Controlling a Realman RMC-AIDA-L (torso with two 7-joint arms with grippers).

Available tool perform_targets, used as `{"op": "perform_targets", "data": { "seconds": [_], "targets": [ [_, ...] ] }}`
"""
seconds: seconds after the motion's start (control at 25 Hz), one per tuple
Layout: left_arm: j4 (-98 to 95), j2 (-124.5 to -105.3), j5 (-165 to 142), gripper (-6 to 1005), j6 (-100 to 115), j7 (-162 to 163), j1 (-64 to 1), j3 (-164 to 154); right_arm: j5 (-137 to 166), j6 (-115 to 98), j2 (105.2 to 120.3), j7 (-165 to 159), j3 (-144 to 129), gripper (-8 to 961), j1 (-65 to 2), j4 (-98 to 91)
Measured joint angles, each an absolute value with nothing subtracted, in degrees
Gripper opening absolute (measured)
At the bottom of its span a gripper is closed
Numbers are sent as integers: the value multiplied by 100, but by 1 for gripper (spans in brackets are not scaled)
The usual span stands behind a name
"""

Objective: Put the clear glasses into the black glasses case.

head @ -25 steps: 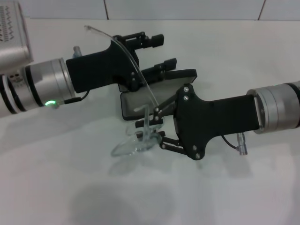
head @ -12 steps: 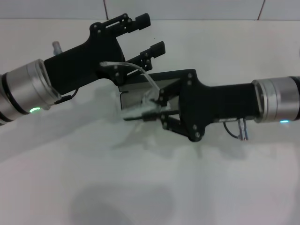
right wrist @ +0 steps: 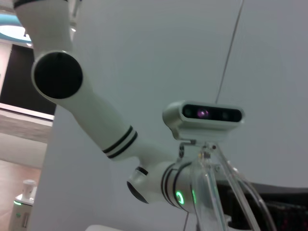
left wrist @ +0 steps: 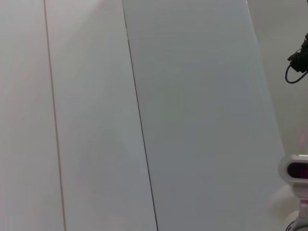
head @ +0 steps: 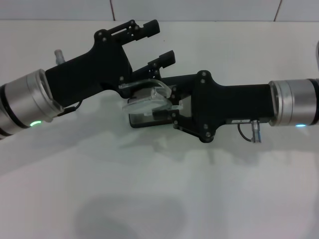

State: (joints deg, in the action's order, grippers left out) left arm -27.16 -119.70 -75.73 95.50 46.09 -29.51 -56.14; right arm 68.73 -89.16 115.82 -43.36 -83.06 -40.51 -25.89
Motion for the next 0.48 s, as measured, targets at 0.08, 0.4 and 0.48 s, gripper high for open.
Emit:
{"op": "perform_targets", "data": {
  "seconds": [0.08,0.4,0.48],
  "targets": [
    [-2716,-11970,-7583,595,9584,4608,-2951,-5616,6873,-8888,11584,-4345,-8306,160,-4048,-2589],
    [-2707,-11971,-7603,595,9616,4605,-2953,-5616,6874,-8885,11584,-4348,-8305,163,-3994,-2615],
    [-2706,-11970,-7604,596,9616,4605,-2953,-5617,6874,-8885,11584,-4349,-8305,163,-3988,-2624]
  ]
}}
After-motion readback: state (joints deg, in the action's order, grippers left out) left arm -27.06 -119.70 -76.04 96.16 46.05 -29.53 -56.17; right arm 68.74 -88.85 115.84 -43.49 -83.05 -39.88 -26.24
